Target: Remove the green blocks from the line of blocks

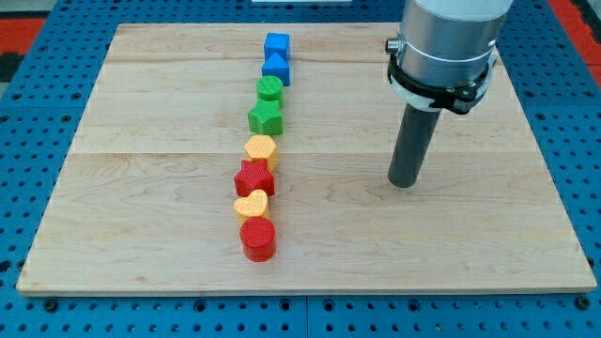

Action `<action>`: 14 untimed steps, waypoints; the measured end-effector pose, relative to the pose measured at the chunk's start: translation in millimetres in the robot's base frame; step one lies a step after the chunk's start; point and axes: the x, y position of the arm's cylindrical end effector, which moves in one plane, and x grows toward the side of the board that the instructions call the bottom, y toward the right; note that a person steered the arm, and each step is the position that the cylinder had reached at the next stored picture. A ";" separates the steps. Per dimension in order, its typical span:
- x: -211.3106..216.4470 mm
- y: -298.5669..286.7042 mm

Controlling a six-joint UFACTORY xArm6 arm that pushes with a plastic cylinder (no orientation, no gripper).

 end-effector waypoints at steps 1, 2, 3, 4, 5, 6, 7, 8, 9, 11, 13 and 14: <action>-0.9 -3.0; -41.5 -4.5; -87.6 -28.6; -108.2 -88.0; -108.7 -158.1; -108.6 -208.6; -108.6 -248.2; -113.3 -256.8; -114.0 -243.0; -101.7 -228.7; -86.9 -255.5; -86.9 -306.5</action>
